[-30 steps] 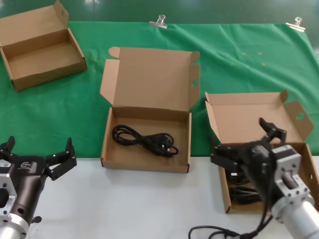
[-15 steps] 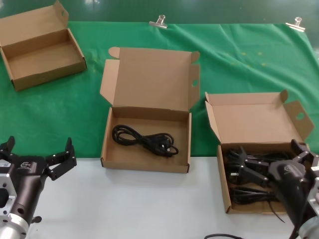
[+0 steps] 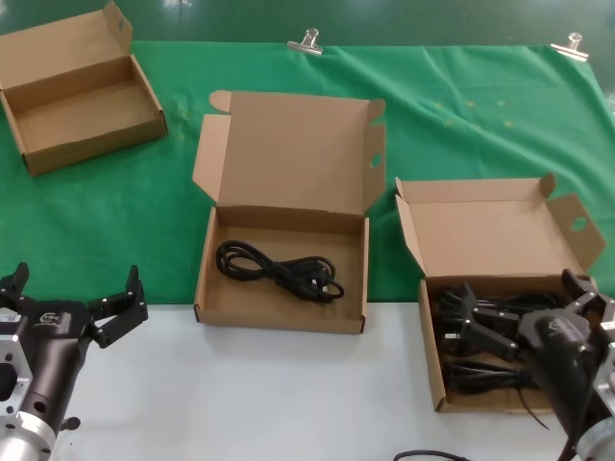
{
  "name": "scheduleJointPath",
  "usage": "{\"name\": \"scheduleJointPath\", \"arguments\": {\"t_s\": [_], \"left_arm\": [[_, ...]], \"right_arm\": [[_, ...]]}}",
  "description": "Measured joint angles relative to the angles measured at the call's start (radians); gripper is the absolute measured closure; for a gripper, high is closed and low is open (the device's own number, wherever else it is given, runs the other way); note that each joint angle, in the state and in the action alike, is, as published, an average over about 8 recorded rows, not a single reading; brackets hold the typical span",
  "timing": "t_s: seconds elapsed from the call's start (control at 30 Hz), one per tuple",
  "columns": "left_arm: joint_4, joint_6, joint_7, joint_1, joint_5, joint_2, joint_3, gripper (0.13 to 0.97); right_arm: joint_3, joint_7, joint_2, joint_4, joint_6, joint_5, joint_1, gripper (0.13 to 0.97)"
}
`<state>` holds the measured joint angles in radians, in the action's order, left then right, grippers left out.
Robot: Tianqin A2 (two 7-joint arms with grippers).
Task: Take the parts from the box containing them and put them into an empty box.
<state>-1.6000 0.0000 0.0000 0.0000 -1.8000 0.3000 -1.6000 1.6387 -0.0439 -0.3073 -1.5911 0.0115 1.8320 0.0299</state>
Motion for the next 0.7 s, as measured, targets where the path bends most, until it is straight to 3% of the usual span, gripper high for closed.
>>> {"name": "scheduleJointPath", "arguments": {"t_s": [0.7], "left_arm": [[0.000, 0.000, 0.000, 0.000, 0.000, 0.000, 0.000, 0.132]], "right_arm": [[0.000, 0.000, 0.000, 0.000, 0.000, 0.000, 0.000, 0.129]]}}
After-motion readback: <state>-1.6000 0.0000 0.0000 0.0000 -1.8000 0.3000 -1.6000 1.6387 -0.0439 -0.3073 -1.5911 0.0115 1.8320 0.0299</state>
